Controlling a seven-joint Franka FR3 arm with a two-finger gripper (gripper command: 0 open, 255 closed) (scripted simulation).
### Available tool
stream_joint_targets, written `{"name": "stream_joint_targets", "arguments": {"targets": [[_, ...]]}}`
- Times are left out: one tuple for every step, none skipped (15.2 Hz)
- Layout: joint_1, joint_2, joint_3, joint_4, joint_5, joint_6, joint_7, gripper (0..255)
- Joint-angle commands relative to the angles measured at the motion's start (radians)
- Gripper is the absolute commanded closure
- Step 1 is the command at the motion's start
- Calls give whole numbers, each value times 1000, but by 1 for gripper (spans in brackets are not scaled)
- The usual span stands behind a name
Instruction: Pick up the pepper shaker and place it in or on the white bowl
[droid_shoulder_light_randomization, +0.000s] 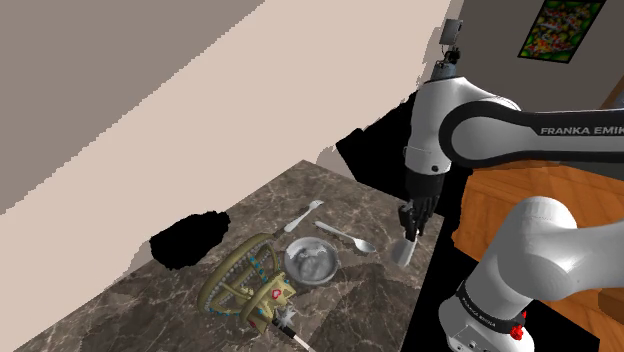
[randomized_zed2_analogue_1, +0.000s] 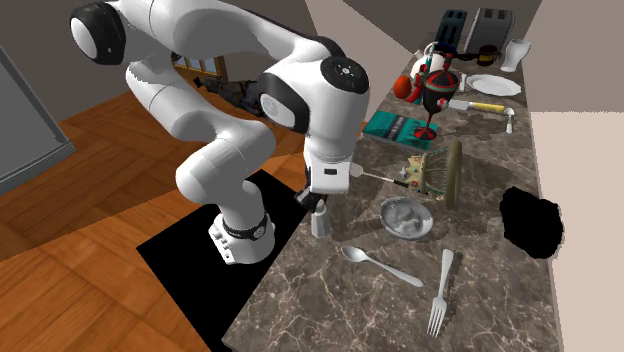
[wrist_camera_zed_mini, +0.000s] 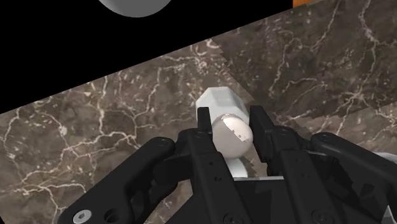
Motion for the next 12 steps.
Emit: {"name": "stream_joint_targets", "arguments": {"targets": [[-3,1,-4,26,-5,-27,2,255],[-4,-1,-6,39,-8,-41,4,255],[-5,-2,-8,52,-10,-55,5,255],[-5,-3,-10,65,-12,-68,7,255],[-6,-3,-12,78,-14,-82,8,255],[-7,-4,-14,91,-15,-95,10,255],[-7,-3,-16,105,-17,-108,11,255],[-8,-3,-17,118,-19,-121,12,255],[-9,-2,-19,132,-21,-134,14,255],[-9,-1,-21,146,-22,-147,15,255],[-10,0,-22,160,-24,-160,17,255],[-10,1,-24,174,-26,-172,18,255]]}}
